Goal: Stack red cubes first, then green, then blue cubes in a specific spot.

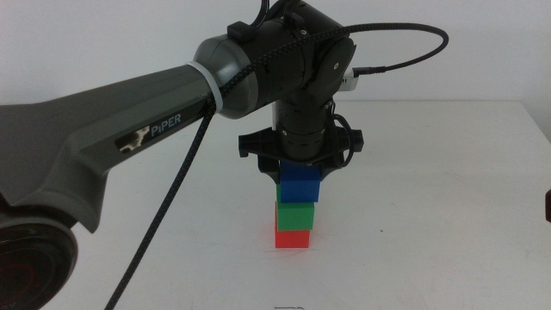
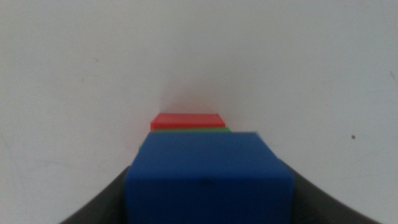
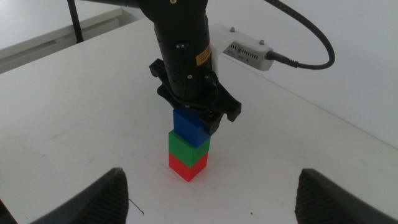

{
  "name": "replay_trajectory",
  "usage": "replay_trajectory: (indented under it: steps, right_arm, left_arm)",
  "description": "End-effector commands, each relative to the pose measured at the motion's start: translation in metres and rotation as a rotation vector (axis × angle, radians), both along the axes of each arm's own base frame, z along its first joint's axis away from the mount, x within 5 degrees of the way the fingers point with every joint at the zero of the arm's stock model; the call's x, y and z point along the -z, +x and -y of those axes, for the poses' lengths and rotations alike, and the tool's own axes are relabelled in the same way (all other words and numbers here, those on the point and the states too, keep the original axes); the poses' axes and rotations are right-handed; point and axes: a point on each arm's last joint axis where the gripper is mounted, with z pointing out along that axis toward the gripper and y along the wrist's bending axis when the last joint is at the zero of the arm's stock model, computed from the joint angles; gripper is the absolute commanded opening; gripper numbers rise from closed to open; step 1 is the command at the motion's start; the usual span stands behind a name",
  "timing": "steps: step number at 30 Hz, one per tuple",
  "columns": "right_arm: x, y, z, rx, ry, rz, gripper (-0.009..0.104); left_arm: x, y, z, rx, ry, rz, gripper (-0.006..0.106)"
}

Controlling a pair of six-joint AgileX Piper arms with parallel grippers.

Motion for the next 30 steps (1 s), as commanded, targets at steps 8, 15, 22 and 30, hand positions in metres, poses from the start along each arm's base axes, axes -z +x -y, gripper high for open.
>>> replay_trajectory:
  steps: [8,15,22,30]
  right_arm:
    - [-0.012,0.002,0.0,0.006,0.035,0.084,0.094]
    - [-0.012,0.002,0.0,0.006,0.035,0.084,0.094]
    - [-0.012,0.002,0.0,0.006,0.035,0.084,0.094]
    - [-0.012,0.002,0.0,0.006,0.035,0.084,0.094]
  left_arm:
    - [-0.03,-0.011,-0.009,0.009,0.002,0.002,0.094]
    - [-0.03,-0.011,-0.009,0.018,0.006,0.002,0.094]
    - [-0.03,-0.011,-0.01,0.057,0.024,0.01,0.094]
    - [-0.041,-0.016,-0.018,0.078,0.03,0.036,0.094]
